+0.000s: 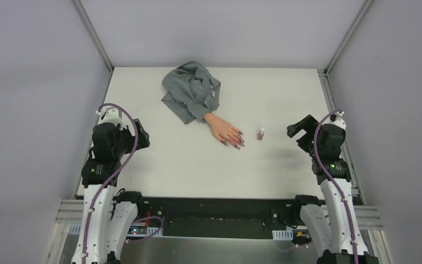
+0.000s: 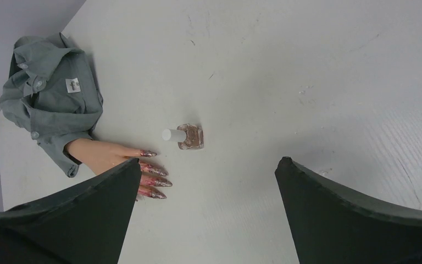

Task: Paint the nails
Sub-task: Pick up the nail polish bottle from the center of the board.

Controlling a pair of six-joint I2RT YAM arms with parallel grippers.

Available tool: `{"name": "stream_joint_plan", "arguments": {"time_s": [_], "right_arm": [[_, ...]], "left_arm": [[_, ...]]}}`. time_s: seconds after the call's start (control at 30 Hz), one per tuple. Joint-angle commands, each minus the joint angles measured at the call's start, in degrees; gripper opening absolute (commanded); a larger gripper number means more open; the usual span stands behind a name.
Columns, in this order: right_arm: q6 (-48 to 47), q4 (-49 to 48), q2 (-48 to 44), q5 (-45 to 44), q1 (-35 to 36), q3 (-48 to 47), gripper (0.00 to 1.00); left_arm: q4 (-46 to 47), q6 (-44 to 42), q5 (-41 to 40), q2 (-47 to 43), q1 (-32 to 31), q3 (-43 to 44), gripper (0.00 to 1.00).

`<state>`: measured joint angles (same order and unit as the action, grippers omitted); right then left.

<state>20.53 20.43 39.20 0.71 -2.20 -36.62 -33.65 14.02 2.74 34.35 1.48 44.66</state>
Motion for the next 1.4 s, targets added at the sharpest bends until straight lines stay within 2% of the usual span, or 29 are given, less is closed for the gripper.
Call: {"name": "stream_joint_plan", "arguments": {"time_s": [0.0,0.27,0.47,0.67,0.8,0.93,1.1,1.37], "right_arm": [[-0.23,0.01,0.01,-0.23,0.18,-1.39,1.00],[-0.08,-0.14,0.22,1.09,0.13,-1.35,1.00],[-0.15,0.31,1.72,5.20,0.18,-2.07,1.00],[0.05,3.12,8.93,11.49,0.52,-5.21,0.99],[2.09,3.72,12.85,11.97,2.08,-5.91,0.98],[3.93,6.12,16.43,6.75,9.19,-7.84,0.94],[4.95,9.17,22.83,-5.11,20.22,-12.24,0.87],[5.04,11.19,37.49,-11.66,24.35,-21.38,0.73]], "left_arm": [[1.26,0.80,1.07,-0.36,0.02,1.80,0.99],[1.23,-1.08,1.41,2.67,0.02,1.22,0.99],[1.63,-2.23,8.78,8.71,-1.27,4.15,0.99],[2.98,-2.18,3.09,19.41,-14.18,13.76,0.99],[3.24,0.50,0.49,27.36,-17.90,22.30,0.99],[3.66,2.62,-1.35,32.60,-17.91,23.96,0.99],[5.16,0.82,1.68,30.65,-17.91,18.60,0.99],[6.77,-0.29,5.28,28.65,-17.96,16.83,0.99]]}}
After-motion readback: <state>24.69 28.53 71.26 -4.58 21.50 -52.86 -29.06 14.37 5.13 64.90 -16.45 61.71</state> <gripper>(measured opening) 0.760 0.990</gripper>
